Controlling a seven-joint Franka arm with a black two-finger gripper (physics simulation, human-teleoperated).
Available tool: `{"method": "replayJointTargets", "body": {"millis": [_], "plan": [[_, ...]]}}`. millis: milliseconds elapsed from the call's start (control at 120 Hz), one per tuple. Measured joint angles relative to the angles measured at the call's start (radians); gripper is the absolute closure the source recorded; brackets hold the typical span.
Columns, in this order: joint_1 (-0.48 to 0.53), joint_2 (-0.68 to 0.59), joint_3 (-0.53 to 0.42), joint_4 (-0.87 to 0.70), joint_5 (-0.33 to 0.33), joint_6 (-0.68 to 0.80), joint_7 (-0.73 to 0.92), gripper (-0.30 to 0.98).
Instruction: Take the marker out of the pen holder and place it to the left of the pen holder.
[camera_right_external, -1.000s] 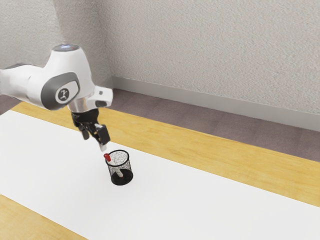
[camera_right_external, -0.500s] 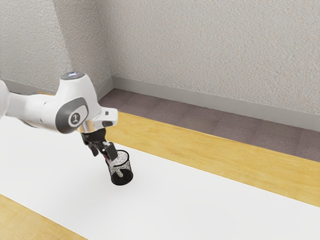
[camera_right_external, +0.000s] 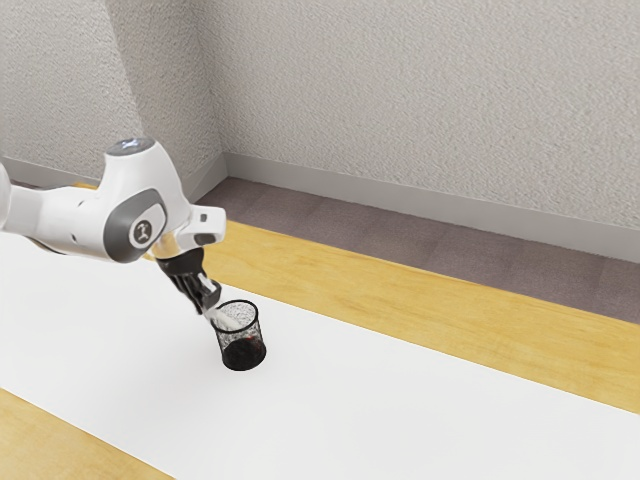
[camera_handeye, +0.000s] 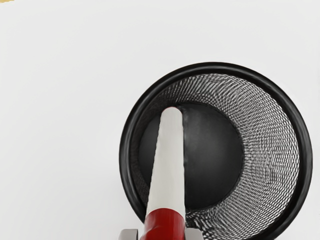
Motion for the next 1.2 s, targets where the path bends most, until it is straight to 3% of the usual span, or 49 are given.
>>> {"method": "replayJointTargets", "body": {"millis": [208,475,675,983,1200], "plan": [[-0.042,-0.133,-0.007,0.027,0.012,-0.078,0.000,0.75],[-0.044,-0.144,0.049,0.308,0.051,-0.416,-0.008,0.77],[-0.031,0.047,0.107,0.514,0.082,-0.664,-0.011,0.76],[-0.037,0.510,0.171,0.902,0.114,-0.994,-0.014,0.76],[-0.023,0.712,0.186,1.037,0.132,-1.137,-0.012,0.76]]}}
